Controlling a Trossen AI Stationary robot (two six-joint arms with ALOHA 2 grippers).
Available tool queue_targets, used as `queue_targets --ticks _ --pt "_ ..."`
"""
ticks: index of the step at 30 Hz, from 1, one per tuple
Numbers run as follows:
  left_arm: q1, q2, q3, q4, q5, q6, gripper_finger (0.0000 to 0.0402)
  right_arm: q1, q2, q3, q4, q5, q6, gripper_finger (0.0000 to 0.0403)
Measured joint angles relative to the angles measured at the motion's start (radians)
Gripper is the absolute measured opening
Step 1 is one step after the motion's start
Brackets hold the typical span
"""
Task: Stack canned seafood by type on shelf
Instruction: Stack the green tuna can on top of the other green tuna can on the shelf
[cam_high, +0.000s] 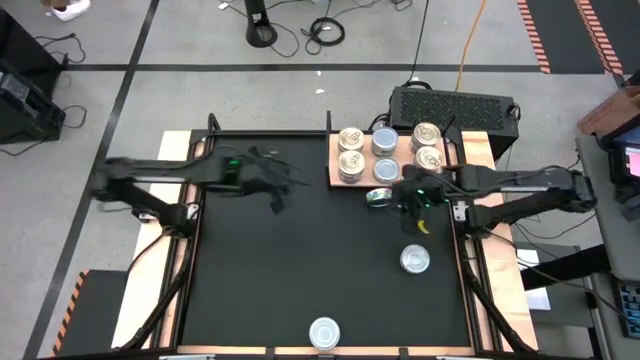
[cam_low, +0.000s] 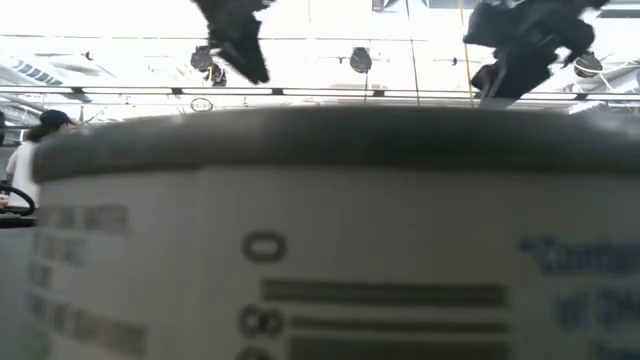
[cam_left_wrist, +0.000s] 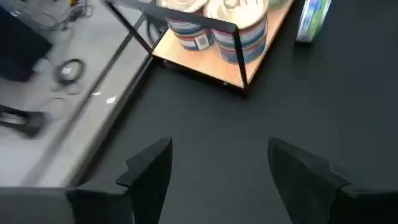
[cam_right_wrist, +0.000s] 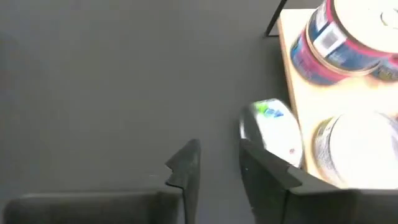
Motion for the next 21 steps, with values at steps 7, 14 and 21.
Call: queue_targets --ticks 7,14,21 --pt "0.022 -0.343 -0.429 0.428 0.080 -0.092 0.0263 -0.082 0.284 0.231 -0.173 -0.035 -0.121 0.0177" --pt "0.066 -0.418 -0.569 0.565 0.087 -0.038 0.0263 -0.109 0.443 0.342 -0.304 -0.023 -0.227 0.0234" --pt "0.113 -0.401 -0.600 0.682 0.154 0.010 0.0263 -0.139 0.483 0.342 -0.262 -0.020 -0.340 0.0262"
